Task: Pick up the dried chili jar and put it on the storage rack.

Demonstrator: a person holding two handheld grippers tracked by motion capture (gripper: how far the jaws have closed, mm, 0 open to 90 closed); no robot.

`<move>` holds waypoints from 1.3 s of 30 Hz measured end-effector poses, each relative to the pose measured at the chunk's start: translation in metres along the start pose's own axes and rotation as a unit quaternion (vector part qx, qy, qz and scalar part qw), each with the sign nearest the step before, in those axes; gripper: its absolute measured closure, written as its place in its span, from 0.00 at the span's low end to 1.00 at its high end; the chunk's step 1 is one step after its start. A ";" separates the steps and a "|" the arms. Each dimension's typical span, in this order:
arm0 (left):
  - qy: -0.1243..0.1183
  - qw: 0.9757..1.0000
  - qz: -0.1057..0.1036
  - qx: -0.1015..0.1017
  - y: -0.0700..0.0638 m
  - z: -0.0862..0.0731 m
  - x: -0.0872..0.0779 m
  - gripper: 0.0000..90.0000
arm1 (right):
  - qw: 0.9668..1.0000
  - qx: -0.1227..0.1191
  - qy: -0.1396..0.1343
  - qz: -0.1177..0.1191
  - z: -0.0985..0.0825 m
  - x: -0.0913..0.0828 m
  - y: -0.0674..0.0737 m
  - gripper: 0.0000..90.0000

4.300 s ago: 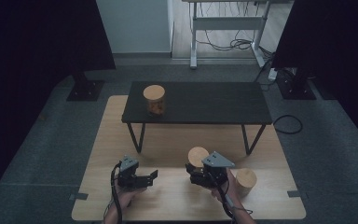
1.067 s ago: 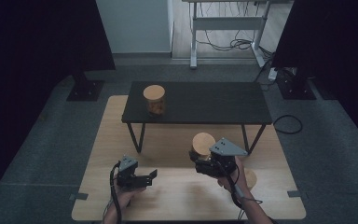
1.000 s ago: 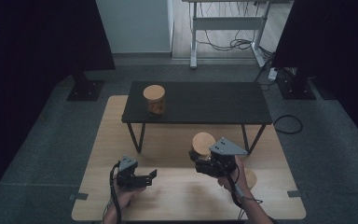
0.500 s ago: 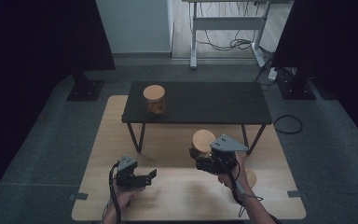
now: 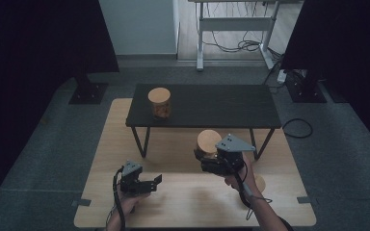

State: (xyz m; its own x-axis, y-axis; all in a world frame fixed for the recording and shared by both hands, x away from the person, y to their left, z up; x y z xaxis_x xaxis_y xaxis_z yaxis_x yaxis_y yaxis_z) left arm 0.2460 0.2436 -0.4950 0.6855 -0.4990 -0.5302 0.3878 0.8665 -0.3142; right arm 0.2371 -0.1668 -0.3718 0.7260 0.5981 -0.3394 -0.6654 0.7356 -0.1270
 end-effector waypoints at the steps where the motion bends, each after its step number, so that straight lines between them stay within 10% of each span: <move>1: 0.000 1.000 0.000 0.000 0.000 0.000 0.000 0.05 | 1.000 0.000 0.000 0.000 0.001 0.000 0.000 0.28; 39: 0.000 1.000 -0.001 -0.001 0.002 0.000 0.000 0.05 | 1.000 -0.016 0.002 -0.011 0.024 0.004 -0.013 0.28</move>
State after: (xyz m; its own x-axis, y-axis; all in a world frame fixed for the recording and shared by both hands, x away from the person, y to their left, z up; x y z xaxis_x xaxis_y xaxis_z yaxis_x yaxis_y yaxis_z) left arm 0.2468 0.2456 -0.4953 0.6853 -0.5001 -0.5294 0.3868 0.8659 -0.3172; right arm 0.2525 -0.1665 -0.3488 0.7396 0.5807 -0.3402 -0.6547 0.7379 -0.1637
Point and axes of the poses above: each handheld gripper's, and its own axes: x roughly forward along the jaws, z roughly out of its top, y roughly to its left, the point moved 6 cm from there along x, roughly forward along the jaws, and after that the axes turned 7 degrees about -x, right-handed, at the moved point
